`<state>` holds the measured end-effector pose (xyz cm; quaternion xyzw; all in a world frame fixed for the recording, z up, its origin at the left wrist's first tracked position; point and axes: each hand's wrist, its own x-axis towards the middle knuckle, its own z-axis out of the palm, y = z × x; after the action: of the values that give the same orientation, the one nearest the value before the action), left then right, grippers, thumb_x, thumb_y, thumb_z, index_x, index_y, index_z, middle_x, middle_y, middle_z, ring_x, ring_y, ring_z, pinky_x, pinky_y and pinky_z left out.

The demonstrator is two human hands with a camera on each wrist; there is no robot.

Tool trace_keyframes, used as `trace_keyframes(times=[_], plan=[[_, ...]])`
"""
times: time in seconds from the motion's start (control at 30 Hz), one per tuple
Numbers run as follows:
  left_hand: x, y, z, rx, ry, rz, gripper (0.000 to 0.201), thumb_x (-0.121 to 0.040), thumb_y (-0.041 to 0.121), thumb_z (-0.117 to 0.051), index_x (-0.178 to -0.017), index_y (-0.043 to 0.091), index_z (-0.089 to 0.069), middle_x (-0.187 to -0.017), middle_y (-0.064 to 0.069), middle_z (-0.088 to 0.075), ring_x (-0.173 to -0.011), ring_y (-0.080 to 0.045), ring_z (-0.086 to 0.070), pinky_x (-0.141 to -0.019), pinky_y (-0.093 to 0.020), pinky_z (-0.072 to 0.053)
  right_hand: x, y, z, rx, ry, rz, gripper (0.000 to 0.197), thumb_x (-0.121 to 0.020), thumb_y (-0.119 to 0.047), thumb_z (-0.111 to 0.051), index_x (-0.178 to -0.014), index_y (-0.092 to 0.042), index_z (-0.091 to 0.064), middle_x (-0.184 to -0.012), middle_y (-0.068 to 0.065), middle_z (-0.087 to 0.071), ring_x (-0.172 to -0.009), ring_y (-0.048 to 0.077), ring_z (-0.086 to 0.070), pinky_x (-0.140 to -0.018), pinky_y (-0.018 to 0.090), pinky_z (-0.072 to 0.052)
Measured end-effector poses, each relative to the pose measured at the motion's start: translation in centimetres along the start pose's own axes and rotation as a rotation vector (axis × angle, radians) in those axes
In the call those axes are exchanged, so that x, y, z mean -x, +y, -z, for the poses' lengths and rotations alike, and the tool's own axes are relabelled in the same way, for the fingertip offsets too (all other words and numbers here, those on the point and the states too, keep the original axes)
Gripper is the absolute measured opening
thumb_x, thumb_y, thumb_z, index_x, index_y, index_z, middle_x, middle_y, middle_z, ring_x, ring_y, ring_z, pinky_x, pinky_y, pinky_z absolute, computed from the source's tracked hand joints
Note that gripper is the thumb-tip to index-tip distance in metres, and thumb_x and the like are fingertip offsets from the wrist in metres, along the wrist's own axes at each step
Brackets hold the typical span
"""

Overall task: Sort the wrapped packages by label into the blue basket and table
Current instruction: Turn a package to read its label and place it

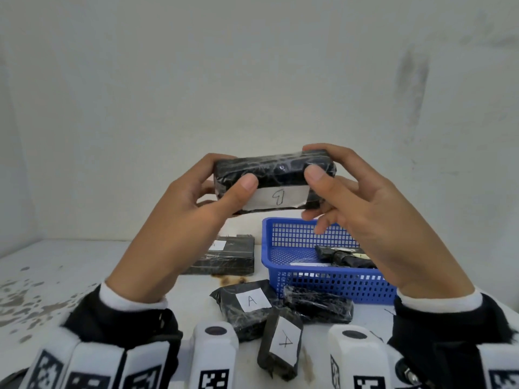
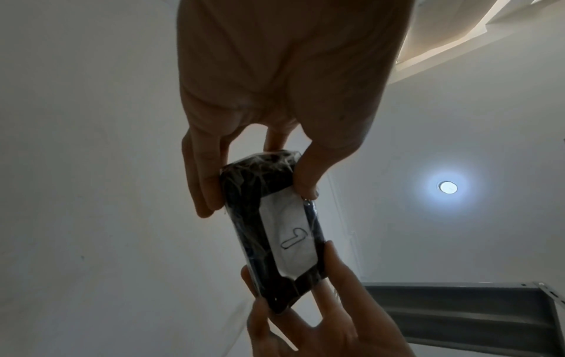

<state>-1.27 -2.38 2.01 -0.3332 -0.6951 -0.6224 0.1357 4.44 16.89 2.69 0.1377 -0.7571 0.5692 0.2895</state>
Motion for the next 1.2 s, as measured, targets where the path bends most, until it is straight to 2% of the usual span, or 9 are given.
trace_keyframes(times=[0.2,0.37,0.47,0.57,0.67,0.77,0.9,1.07,1.2], plan=[[-0.1,0.0,-0.6,0.049,-0.053,0.004,0.046,-0.087,0.056,-0.053,-0.103,0.015,-0.065,-0.092,-0.001,-0.073,-0.080,-0.023,-0.071,-0.067,-0.037,-0.053,-0.1,0.1,-0.2,-0.030,0.039,-0.002,0.037,-0.076,-0.055,-0.067,-0.103,-0.030,-0.069,-0.080,-0.002,-0.073,-0.064,0.021,-0.057,-0.060,0.031,-0.044],[-0.7,-0.7,-0.6,0.076,-0.044,0.027,0.032,-0.081,0.055,-0.047,-0.081,0.028,-0.065,-0.080,0.003,-0.071,-0.082,-0.030,-0.068,-0.071,-0.047,-0.052,-0.1,0.2,-0.1,0.006,0.026,-0.016,0.021,-0.087,-0.050,-0.068,-0.092,-0.030,-0.070,-0.080,0.000,-0.072,-0.061,0.024,-0.058,-0.064,0.041,-0.051],[-0.7,-0.5,-0.7,0.091,-0.053,0.049,0.021,-0.078,0.051,-0.053,-0.064,0.037,-0.061,-0.077,0.005,-0.070,-0.080,-0.026,-0.066,-0.077,-0.048,-0.054,0.0,0.2,-0.2,0.052,0.021,-0.023,0.029,-0.082,-0.054,-0.066,-0.092,-0.028,-0.072,-0.079,-0.005,-0.070,-0.061,0.019,-0.061,-0.060,0.028,-0.048],[-0.6,-0.6,-0.9,0.055,-0.047,0.059,0.026,-0.068,0.066,-0.056,-0.071,0.040,-0.061,-0.078,0.009,-0.070,-0.082,-0.022,-0.067,-0.091,-0.058,-0.050,0.1,-0.1,-0.5,0.061,0.018,-0.018,0.021,-0.081,-0.048,-0.065,-0.085,-0.029,-0.071,-0.083,0.004,-0.068,-0.062,0.022,-0.056,-0.053,0.015,-0.046],[-0.2,-0.5,-1.0,0.024,-0.048,0.054,0.034,-0.064,0.071,-0.054,-0.077,0.040,-0.058,-0.080,0.011,-0.070,-0.084,-0.018,-0.067,-0.091,-0.056,-0.050,0.2,-0.2,-0.8,0.109,0.036,0.006,0.034,-0.069,-0.062,-0.062,-0.085,-0.032,-0.070,-0.087,0.007,-0.069,-0.067,0.042,-0.051,-0.056,0.022,-0.047],[0.1,-0.2,-1.2,-0.029,-0.067,0.051,0.043,-0.072,0.072,-0.057,-0.092,0.033,-0.055,-0.088,0.013,-0.071,-0.082,-0.012,-0.069,-0.083,-0.044,-0.055,0.4,-0.4,-1.0,0.107,0.046,0.027,0.024,-0.075,-0.058,-0.064,-0.083,-0.036,-0.069,-0.085,0.005,-0.068,-0.061,0.038,-0.045,-0.062,0.039,-0.048],[0.3,0.2,-1.5,-0.073,-0.093,0.062,0.047,-0.078,0.073,-0.050,-0.101,0.033,-0.051,-0.089,0.019,-0.070,-0.073,-0.013,-0.071,-0.068,-0.037,-0.055,0.4,-0.3,-0.9,0.130,0.023,0.047,0.031,-0.068,-0.057,-0.066,-0.089,-0.035,-0.068,-0.085,0.009,-0.065,-0.071,0.043,-0.052,-0.061,0.035,-0.047],[0.4,0.4,-1.4,-0.049,-0.057,0.074,0.041,-0.067,0.060,-0.055,-0.101,0.038,-0.053,-0.078,0.013,-0.070,-0.070,-0.014,-0.069,-0.076,-0.036,-0.054,0.1,0.3,0.0,0.178,0.047,0.023,0.057,-0.058,-0.063,-0.071,-0.113,-0.049,-0.062,-0.104,-0.011,-0.072,-0.083,0.012,-0.072,-0.077,0.027,-0.057],[0.3,0.3,-1.2,-0.049,-0.022,0.078,0.073,-0.072,0.034,-0.074,-0.127,0.044,-0.028,-0.118,0.014,-0.059,-0.086,-0.007,-0.072,-0.087,-0.029,-0.054,0.3,0.2,-0.2,0.263,0.011,-0.039,0.060,-0.069,-0.063,-0.068,-0.126,-0.057,-0.055,-0.123,-0.029,-0.059,-0.066,0.011,-0.072,-0.068,0.009,-0.051]])
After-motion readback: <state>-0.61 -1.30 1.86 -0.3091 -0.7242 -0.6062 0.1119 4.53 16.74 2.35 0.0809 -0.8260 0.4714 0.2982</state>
